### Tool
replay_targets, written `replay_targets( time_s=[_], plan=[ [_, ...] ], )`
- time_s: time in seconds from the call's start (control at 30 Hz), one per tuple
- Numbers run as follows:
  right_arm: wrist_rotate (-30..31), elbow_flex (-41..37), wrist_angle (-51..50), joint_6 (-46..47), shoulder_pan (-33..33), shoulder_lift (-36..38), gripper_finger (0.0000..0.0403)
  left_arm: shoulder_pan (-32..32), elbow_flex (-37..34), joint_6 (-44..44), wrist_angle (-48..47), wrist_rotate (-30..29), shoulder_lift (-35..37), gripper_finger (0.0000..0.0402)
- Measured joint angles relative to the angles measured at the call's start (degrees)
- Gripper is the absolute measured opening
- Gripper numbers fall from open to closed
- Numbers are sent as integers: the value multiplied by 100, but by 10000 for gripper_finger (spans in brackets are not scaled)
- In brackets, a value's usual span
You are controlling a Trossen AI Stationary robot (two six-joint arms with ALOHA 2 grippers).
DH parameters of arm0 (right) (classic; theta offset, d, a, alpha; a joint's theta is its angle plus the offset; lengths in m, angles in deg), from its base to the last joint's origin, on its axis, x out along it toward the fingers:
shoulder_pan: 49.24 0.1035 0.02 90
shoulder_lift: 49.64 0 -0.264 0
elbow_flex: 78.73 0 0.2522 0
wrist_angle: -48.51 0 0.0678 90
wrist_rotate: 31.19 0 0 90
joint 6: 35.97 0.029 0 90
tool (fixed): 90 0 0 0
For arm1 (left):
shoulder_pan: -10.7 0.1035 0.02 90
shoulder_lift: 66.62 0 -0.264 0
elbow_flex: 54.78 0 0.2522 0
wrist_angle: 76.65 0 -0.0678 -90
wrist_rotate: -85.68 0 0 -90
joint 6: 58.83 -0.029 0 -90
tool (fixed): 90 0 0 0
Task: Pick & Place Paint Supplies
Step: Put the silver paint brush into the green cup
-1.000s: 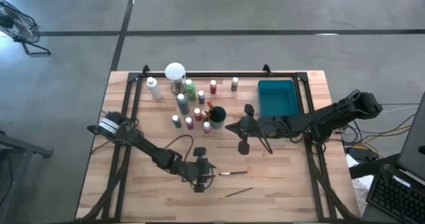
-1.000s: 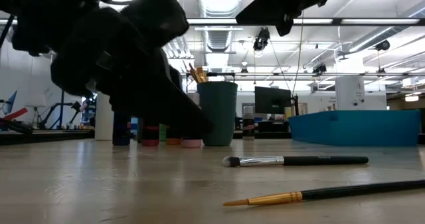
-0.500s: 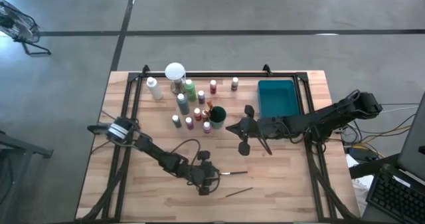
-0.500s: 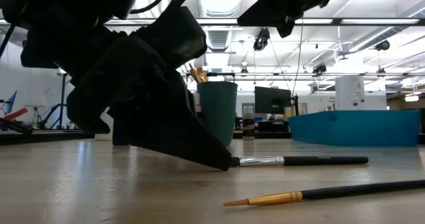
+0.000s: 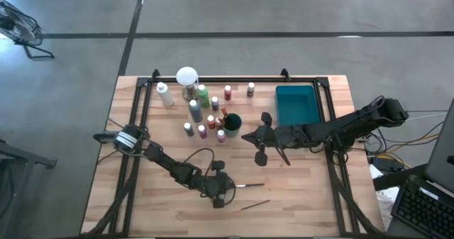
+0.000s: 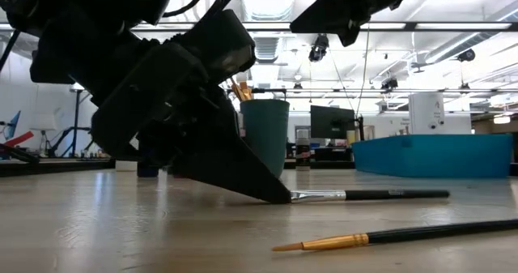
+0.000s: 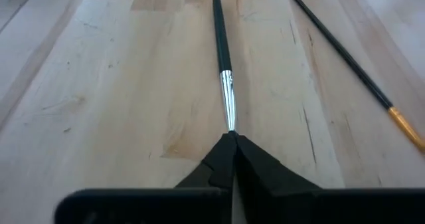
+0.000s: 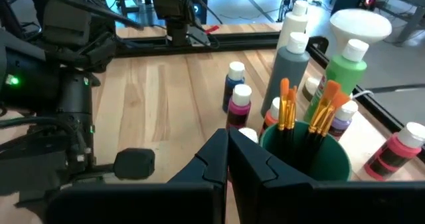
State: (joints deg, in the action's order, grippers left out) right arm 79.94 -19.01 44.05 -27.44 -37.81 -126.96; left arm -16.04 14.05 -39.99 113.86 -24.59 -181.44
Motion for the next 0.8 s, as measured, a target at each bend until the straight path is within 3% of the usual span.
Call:
replay_targets(
  time_s=[0.3,0.6,0.8],
  plan=[
    [-244,-4,-1407,840,234,-42,9,0,9,-406,-1742,-39,899,3],
    [-362,66,-1238,1159,625,-363,9,13,17,-1063,-2988,-492,2249,1],
    [-648,202,-1001,1131,631,-650,9,-35,15,-1555,-3551,-502,2607,1]
  ],
)
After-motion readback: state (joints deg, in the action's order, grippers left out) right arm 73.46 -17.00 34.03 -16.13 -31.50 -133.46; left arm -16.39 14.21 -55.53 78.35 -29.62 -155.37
